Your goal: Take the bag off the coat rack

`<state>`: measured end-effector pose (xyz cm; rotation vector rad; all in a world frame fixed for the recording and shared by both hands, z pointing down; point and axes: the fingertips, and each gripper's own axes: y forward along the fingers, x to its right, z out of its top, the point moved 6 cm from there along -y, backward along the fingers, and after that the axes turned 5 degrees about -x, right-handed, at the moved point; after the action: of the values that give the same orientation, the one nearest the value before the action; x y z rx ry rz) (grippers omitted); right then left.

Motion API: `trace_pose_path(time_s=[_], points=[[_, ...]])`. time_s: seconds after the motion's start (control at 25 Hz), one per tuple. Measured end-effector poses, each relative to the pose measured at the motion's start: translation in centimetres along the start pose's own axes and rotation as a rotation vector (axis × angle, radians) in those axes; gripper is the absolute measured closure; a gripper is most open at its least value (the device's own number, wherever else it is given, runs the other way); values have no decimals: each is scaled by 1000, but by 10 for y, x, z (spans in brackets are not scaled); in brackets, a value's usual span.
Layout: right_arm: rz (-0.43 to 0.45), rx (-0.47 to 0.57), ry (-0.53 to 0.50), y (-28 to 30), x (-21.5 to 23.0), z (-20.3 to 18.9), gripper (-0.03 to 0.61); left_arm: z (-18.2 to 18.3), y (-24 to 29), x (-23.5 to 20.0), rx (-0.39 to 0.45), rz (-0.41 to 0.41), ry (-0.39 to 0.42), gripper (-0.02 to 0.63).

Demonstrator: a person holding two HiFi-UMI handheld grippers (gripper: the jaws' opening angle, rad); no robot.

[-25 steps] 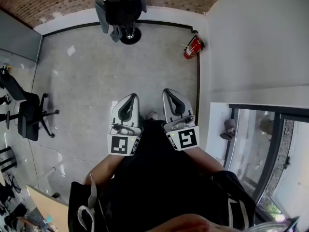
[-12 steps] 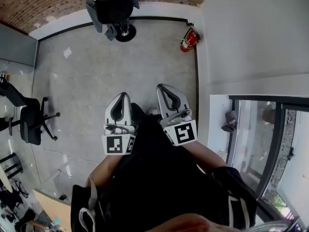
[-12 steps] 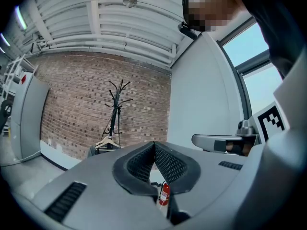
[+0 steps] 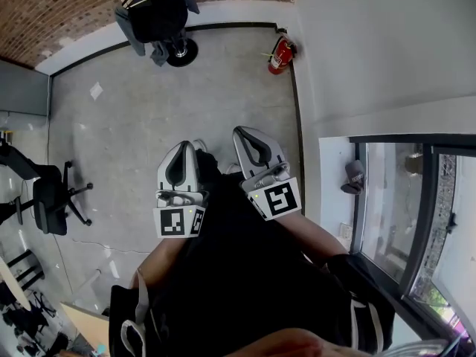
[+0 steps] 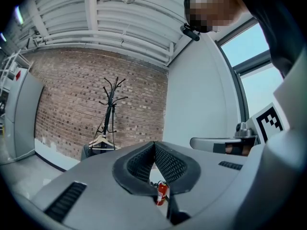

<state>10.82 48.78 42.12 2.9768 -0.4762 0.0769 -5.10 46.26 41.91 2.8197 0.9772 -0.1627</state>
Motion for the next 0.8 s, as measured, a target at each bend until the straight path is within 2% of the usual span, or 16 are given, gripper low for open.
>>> trace_pose_path(time_s=[0.16,0.44,0.64,0.8], points=[[-14,-23,4,3,9,-6,557,-6,13,-4,-17,-3,-37,595],[-9,-80,19,33,26,-11,557,-4,47,-16,-7,-26,-48,595],[-4,-93,-5,85,35,-11,557,0,86,-54,6,-26,-64,594],[-8,-106,-27,152,50,-8,557,6,139,-100,26,-39,-63,594]])
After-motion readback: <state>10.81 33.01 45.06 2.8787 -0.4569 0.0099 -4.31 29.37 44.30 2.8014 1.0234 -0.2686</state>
